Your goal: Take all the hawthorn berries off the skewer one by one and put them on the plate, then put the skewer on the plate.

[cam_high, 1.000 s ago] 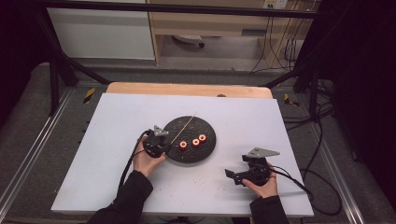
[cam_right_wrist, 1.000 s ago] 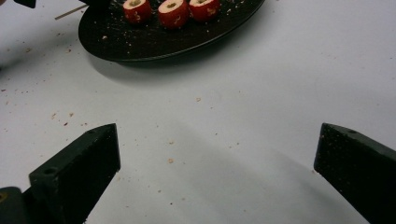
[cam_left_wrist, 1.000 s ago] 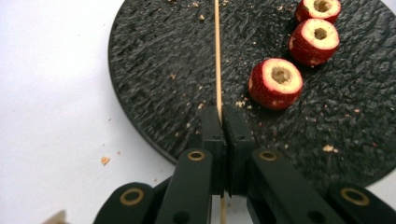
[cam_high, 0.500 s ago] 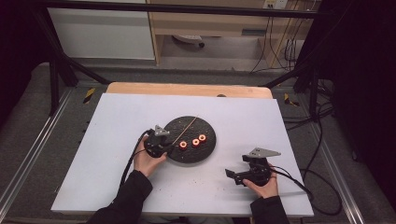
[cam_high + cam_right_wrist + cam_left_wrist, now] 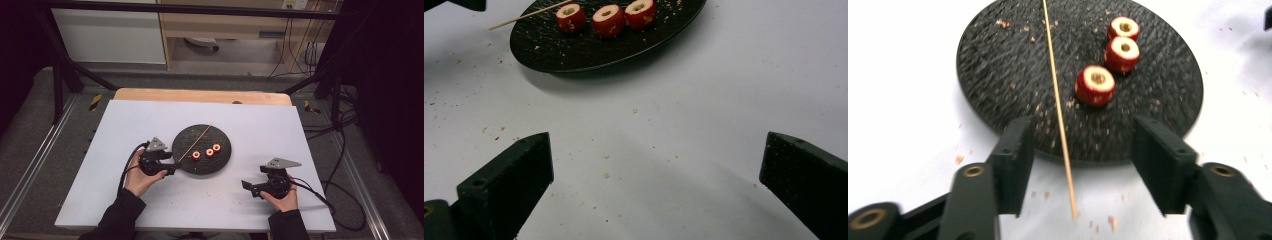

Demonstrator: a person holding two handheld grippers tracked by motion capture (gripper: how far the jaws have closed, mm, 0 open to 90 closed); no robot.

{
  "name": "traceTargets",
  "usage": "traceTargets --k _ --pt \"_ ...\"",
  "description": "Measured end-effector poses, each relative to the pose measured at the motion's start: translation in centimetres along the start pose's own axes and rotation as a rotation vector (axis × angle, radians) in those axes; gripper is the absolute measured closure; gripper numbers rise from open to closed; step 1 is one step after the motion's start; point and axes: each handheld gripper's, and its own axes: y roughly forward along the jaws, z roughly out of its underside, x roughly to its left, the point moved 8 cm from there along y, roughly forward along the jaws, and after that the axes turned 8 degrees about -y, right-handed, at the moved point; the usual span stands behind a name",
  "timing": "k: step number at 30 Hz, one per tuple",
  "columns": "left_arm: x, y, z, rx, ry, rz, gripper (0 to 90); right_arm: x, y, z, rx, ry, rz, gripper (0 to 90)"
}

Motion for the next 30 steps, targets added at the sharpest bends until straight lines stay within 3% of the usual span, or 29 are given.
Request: traceTargets --k 8,14,30 --pt "1.5 -2.4 2.2 -0.022 0.003 0.018 25.2 0.0 0.1 0.0 0.000 -0.001 0.001 1.4" --pt "2.3 -3.6 3.9 -0.034 0.025 0.006 16.9 -0.1 0.1 0.0 0.002 -0.003 0.004 1.3" --pt "3.7 -4.8 8.0 -0.041 0.061 0.002 8.0 -0.2 -0.2 0.4 0.011 -0.013 0.010 0.5"
